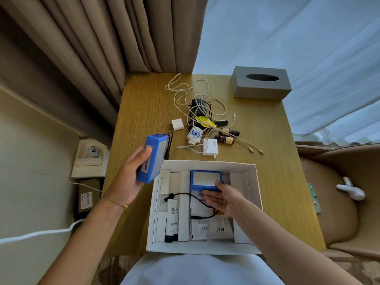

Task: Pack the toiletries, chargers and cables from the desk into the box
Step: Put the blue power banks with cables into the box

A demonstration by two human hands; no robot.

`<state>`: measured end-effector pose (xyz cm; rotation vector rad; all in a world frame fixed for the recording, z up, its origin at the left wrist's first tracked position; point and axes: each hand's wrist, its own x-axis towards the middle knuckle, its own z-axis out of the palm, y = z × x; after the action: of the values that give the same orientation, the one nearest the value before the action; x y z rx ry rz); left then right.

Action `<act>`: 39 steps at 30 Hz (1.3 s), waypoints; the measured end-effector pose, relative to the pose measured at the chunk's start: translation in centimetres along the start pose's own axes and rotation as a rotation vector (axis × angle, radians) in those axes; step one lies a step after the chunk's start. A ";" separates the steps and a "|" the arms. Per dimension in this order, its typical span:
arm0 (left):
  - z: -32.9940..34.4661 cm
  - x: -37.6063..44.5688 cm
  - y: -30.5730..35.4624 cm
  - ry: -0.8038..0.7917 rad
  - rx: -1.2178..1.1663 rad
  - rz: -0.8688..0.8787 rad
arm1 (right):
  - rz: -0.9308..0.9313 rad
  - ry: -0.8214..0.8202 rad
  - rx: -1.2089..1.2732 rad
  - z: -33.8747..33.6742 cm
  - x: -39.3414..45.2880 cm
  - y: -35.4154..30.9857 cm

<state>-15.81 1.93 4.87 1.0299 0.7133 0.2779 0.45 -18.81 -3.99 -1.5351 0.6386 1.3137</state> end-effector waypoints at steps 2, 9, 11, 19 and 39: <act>0.0 -0.1 0.0 -0.024 0.095 0.015 | -0.005 0.011 0.028 0.2 0.2 0.0; 2.1 -0.8 0.9 -0.162 0.540 0.231 | -0.052 -0.149 0.124 -0.6 -2.6 -0.7; 3.2 -1.1 1.0 -0.190 0.639 0.282 | -0.128 -0.206 0.098 -1.2 -4.3 -1.9; 8.1 -2.4 -1.8 -0.263 1.120 0.496 | -0.346 -0.562 -0.215 -0.3 -11.2 -5.0; 8.2 1.7 -14.5 -0.688 1.986 0.326 | -0.536 -0.220 -0.571 -8.2 -10.5 -1.8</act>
<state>-10.77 -10.07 -5.65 2.9074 -0.0704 -0.7118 2.63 -27.59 5.98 -1.8028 -0.3115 1.2639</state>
